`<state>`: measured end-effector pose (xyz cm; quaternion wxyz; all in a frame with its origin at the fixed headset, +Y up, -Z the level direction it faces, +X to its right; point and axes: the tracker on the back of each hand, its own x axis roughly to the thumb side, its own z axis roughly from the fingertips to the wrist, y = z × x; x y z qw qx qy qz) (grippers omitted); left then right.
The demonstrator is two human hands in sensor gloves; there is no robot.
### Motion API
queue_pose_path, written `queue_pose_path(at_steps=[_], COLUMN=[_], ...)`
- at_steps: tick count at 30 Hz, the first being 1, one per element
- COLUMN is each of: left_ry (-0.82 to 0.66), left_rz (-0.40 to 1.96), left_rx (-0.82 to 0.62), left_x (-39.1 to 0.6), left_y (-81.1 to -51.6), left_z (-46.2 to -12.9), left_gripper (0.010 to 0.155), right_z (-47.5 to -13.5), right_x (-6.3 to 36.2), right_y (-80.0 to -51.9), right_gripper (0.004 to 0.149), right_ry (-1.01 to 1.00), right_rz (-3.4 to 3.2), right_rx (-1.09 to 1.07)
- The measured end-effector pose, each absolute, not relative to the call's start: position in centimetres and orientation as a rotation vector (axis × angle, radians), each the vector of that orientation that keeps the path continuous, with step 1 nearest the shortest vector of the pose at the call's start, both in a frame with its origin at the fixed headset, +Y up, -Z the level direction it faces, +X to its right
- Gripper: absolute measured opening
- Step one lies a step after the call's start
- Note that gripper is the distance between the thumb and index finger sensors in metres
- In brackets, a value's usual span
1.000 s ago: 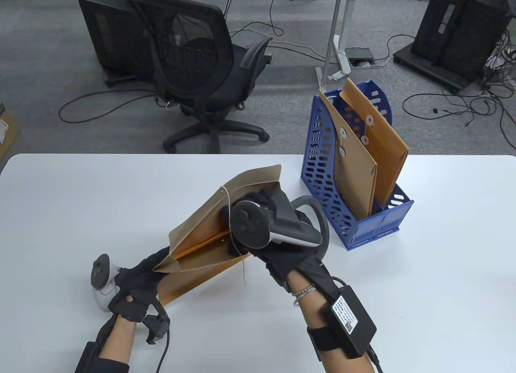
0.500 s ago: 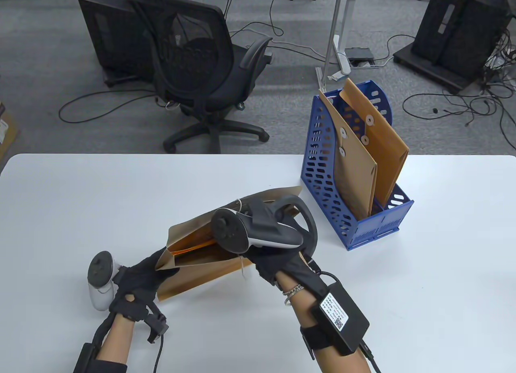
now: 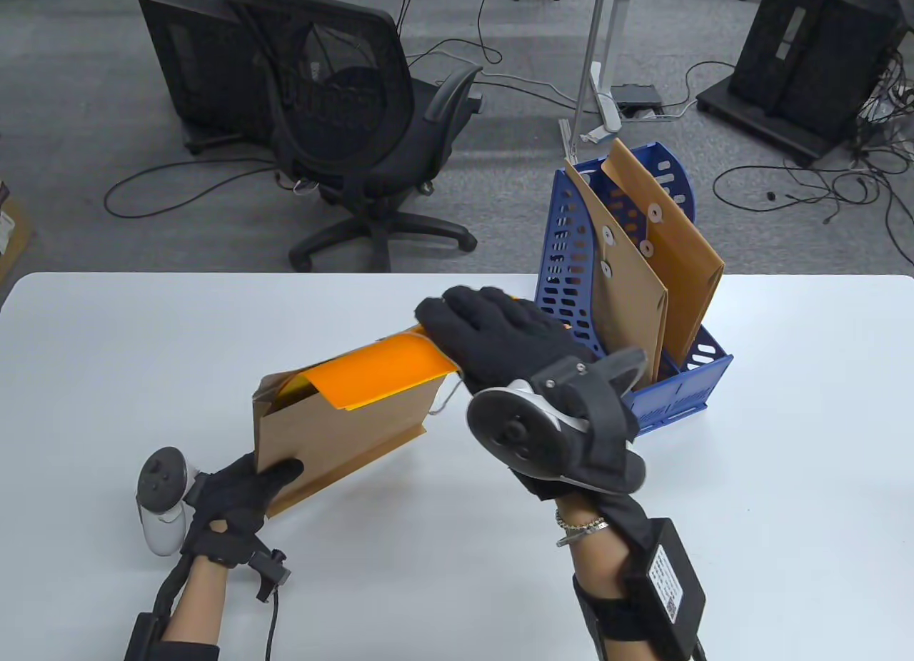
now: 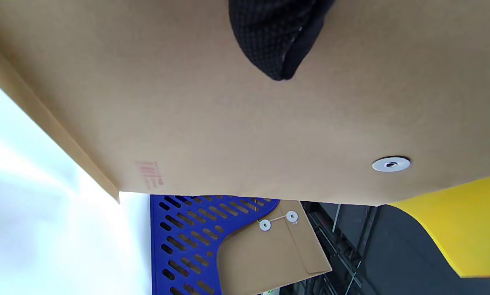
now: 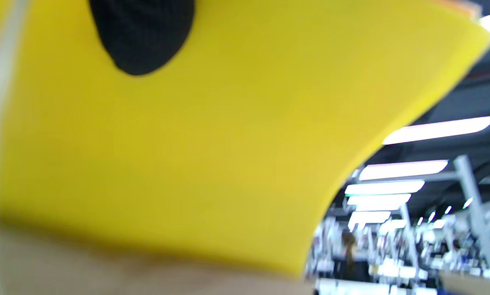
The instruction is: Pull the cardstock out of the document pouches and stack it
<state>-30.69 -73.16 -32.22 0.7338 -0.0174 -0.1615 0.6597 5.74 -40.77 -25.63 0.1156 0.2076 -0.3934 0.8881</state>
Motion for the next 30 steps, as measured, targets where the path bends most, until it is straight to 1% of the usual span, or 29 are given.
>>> queue_pose_path(at_steps=[3, 6, 9, 13, 16, 17, 18, 20, 21, 22, 23, 24, 25, 27, 30], left_ry=[-0.348, -0.336, -0.316, -0.314, -0.310, -0.309, -0.308, -0.282, -0.271, -0.249, -0.237, -0.219, -0.210, -0.200, -0.197], left_rz=[1.492, 1.507, 1.533, 1.606, 1.650, 1.657, 1.660, 1.658, 1.651, 1.630, 1.613, 1.589, 1.581, 1.582, 1.593], left_rx=[-0.030, -0.032, -0.026, -0.008, 0.014, 0.020, 0.023, 0.029, 0.030, 0.028, 0.026, 0.022, 0.019, 0.013, -0.004], left_x=[-31.1, -31.5, -32.0, -32.4, -32.9, -33.1, -33.3, -34.0, -34.3, -34.8, -35.1, -35.5, -35.7, -36.2, -36.2], left_y=[-73.3, -73.2, -73.3, -73.5, -73.3, -73.2, -73.1, -72.7, -72.6, -72.3, -72.2, -72.1, -72.0, -72.0, -72.2], left_z=[-32.2, -32.2, -32.1, -32.1, -32.0, -31.9, -31.9, -31.7, -31.6, -31.4, -31.3, -31.2, -31.1, -31.1, -31.2], left_gripper=[0.046, 0.047, 0.048, 0.049, 0.049, 0.049, 0.049, 0.049, 0.049, 0.049, 0.049, 0.049, 0.049, 0.049, 0.049], right_z=[-24.1, -22.8, -22.1, -22.2, -23.2, -23.6, -24.0, -25.3, -25.8, -26.6, -27.1, -28.0, -28.5, -29.8, -31.2], right_x=[8.6, 11.2, 13.5, 15.4, 16.1, 16.2, 16.2, 16.0, 15.9, 15.7, 15.5, 15.2, 14.9, 14.1, 13.4], right_y=[-39.9, -40.1, -41.6, -45.1, -49.3, -51.1, -52.4, -56.6, -57.9, -60.1, -61.4, -63.5, -64.6, -67.8, -70.7], right_gripper=[0.045, 0.047, 0.047, 0.047, 0.047, 0.047, 0.047, 0.047, 0.047, 0.047, 0.047, 0.047, 0.047, 0.047, 0.047], right_ry=[-1.313, -1.440, -1.556, -1.551, -1.400, -1.381, -1.360, -1.287, -1.262, -1.224, -1.197, -1.135, -1.090, -0.923, -0.733], right_rz=[2.474, 2.379, 2.315, 2.313, 2.384, 2.377, 2.395, 2.487, 2.526, 2.603, 2.664, 2.772, 2.839, 3.050, 3.193], right_rx=[0.442, 0.343, 0.270, 0.206, 0.270, 0.243, 0.272, 0.290, 0.298, 0.307, 0.322, 0.364, 0.395, 0.484, 0.519])
